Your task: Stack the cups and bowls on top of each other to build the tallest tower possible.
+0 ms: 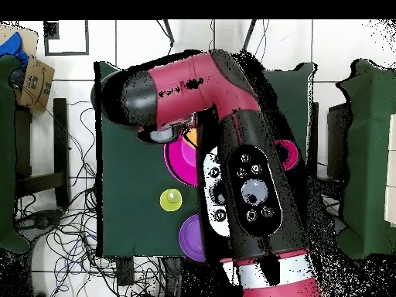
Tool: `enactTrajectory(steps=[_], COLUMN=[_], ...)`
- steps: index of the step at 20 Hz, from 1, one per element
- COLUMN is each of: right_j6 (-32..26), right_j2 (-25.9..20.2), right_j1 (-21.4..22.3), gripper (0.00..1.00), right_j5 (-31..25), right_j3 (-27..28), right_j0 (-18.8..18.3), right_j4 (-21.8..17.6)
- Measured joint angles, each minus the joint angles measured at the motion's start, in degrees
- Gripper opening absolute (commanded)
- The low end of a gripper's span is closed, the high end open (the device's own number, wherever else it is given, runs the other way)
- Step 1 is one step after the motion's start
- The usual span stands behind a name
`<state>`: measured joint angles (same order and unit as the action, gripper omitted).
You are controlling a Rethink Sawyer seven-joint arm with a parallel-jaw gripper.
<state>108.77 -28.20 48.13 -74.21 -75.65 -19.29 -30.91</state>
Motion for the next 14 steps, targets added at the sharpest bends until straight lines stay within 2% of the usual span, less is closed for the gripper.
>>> enactTrajectory(steps=[4, 14], right_j6=[0.0, 0.0], right_j2=[0.3, 1.6], right_j1=[1.4, 6.1], gripper=[0.0, 0.0], right_j5=[-1.8, -1.9], right_j3=[0.0, 0.0], right_j0=[0.5, 0.6], right_j4=[0.0, 1.6])
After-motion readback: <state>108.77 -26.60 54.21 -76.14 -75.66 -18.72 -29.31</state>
